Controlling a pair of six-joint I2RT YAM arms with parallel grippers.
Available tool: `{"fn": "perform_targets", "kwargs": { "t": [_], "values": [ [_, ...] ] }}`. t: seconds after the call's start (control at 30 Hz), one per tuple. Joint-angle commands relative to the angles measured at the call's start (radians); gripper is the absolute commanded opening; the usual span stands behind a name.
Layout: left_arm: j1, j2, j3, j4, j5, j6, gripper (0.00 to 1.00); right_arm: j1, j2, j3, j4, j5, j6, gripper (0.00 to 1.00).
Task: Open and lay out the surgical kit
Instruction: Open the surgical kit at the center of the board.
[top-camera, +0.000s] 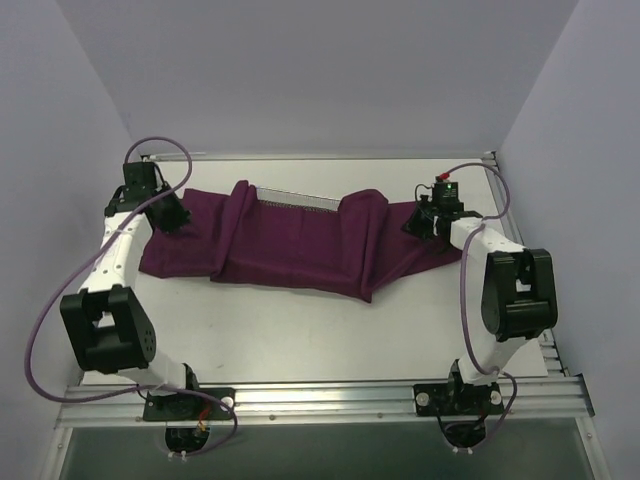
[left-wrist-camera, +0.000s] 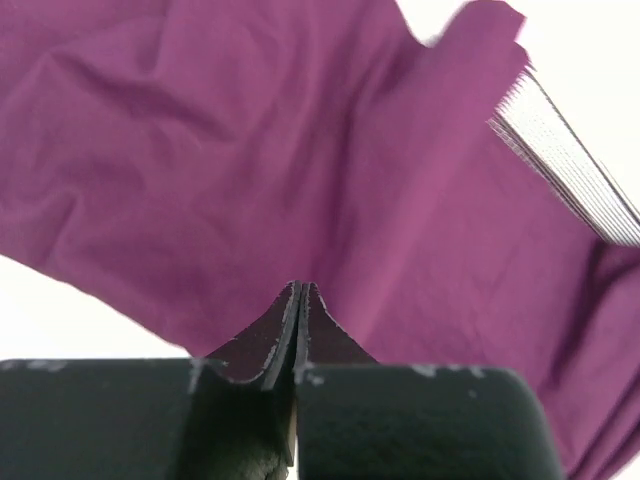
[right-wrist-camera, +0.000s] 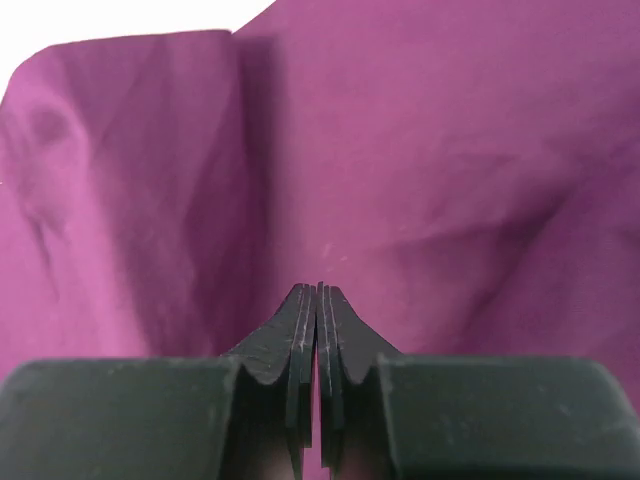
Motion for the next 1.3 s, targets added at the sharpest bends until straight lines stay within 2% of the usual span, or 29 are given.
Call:
{"fn": "perform_targets", "kwargs": {
  "t": [0.0,0.17,0.23,0.37,0.53,0.67,0.8,0.97,1.13,1.2,1.27],
  "values": [
    [0.029,0.135,0.074,0.007,0.015,-0.005,0.02,0.014,-0.005,0.007,0.045,-0.05,0.037,0.0],
    [0.044,0.287,0.16,-0.062,0.047,0.045,0.02,0.015,0.046,0.02,-0.128,-0.087,0.023,0.0],
    [0.038,0.352,0.189,-0.076,0.043,0.067,0.02,0.012,0.038,0.0,-0.15,-0.049,0.01,0.0],
    [0.041,0.447,0.202,-0.134,0.06,0.033,0.02,-0.022,0.084,0.009,-0.243,-0.074,-0.024,0.0],
    [0.05,0.54,0.214,-0.18,0.002,-0.008,0.02,-0.055,0.173,0.001,-0.231,-0.064,-0.027,0.0],
    [0.105,0.646,0.284,-0.258,-0.038,-0.008,0.02,-0.121,0.236,0.029,-0.297,0.0,-0.03,0.0],
    [0.154,0.747,0.349,-0.341,-0.081,0.013,0.02,-0.198,0.262,0.05,-0.378,0.182,-0.032,0.0],
    [0.204,0.751,0.378,-0.36,-0.138,0.024,0.02,-0.307,0.296,0.107,-0.463,0.336,-0.059,0.0],
    [0.216,0.735,0.372,-0.374,-0.132,0.029,0.02,-0.358,0.36,0.286,-0.542,0.446,-0.127,0.0],
    [0.217,0.723,0.363,-0.381,-0.144,0.026,0.02,-0.359,0.36,0.34,-0.594,0.448,-0.135,0.0],
    [0.196,0.659,0.346,-0.372,-0.164,0.045,0.02,-0.319,0.299,0.368,-0.561,0.36,-0.168,0.0]
  ]
}}
